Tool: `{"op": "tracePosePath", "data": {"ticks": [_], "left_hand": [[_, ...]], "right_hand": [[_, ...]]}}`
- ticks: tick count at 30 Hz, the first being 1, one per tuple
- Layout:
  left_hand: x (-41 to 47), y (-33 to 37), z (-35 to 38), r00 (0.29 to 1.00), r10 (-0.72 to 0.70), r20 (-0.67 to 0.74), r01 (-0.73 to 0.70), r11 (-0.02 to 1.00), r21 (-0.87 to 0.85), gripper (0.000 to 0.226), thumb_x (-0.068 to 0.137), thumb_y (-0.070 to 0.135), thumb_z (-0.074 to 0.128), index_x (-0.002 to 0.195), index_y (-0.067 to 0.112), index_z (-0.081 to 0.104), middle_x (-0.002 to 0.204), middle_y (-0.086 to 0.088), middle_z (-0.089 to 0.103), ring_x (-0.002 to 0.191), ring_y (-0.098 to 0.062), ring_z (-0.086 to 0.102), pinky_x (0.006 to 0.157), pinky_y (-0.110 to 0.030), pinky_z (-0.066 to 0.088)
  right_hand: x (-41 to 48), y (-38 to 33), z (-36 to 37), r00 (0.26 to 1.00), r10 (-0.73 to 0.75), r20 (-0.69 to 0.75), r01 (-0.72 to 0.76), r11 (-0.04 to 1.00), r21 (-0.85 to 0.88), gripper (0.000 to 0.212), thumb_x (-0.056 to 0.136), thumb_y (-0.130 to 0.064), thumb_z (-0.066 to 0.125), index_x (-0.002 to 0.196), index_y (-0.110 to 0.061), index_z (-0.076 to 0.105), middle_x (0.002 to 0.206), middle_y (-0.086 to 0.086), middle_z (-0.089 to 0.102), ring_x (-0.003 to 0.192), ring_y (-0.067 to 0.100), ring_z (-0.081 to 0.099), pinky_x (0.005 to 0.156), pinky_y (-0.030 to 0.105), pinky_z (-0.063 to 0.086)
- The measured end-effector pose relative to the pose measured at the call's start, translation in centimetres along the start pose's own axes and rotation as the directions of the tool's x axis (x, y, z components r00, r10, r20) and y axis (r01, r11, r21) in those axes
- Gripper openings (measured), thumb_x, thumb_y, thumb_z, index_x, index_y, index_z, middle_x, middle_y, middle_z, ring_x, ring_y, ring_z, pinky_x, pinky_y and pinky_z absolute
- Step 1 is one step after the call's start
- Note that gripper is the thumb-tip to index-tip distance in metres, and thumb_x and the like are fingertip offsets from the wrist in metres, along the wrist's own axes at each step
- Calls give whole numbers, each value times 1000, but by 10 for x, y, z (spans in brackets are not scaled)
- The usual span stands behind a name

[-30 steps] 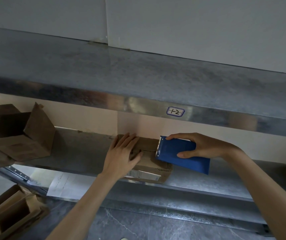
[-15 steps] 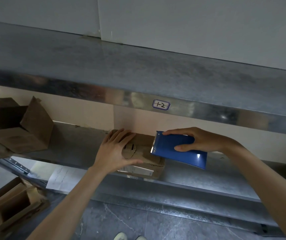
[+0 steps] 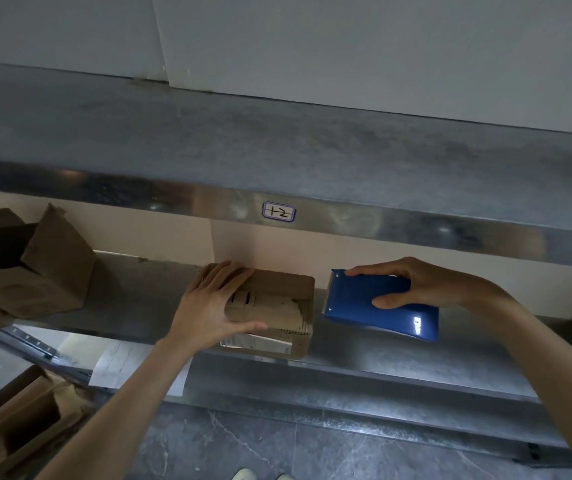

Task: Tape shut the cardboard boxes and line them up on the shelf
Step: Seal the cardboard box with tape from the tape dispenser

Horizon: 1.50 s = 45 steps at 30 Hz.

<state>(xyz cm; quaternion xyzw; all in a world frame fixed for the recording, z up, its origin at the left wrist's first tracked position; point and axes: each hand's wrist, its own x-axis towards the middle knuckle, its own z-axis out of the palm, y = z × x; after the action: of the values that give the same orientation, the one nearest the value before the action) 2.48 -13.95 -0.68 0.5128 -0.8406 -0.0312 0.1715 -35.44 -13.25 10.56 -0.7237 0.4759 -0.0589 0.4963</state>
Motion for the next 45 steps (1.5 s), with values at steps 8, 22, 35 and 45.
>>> {"op": "tracePosePath", "data": {"ticks": [8,22,35,45], "left_hand": [[2,2,0,998,23,-56,-25,999,-21,99,67,95,43,141,29,49,144,8,47,135,-15,41,116,-37,28],[3,2,-1,999,-35,-3,34,999,-41,103,62,97,47,143,33,48,147,12,44,138,-13,39,118,-43,31],[3,9,-7,998,-68,6,68,995,-70,106,57,100,43,140,34,50,145,13,46,135,-10,32,108,-44,42],[4,4,-3,997,-68,21,69,995,-72,110,57,103,37,142,34,47,147,14,44,138,-11,37,118,-40,30]], "right_hand": [[-6,20,2,999,49,-15,-50,998,-31,53,85,-39,72,128,-61,50,137,-37,45,121,-11,49,97,12,44],[31,11,21,992,115,-56,-121,984,-129,50,86,-36,73,121,-63,50,137,-30,48,115,0,55,101,31,48],[57,-3,61,968,211,-138,-249,888,-387,61,86,-40,70,140,-49,43,139,-6,55,117,18,53,101,38,45],[70,48,104,907,267,-325,-342,919,-198,81,94,-24,63,151,-46,10,149,3,42,117,29,54,92,36,49]]}}
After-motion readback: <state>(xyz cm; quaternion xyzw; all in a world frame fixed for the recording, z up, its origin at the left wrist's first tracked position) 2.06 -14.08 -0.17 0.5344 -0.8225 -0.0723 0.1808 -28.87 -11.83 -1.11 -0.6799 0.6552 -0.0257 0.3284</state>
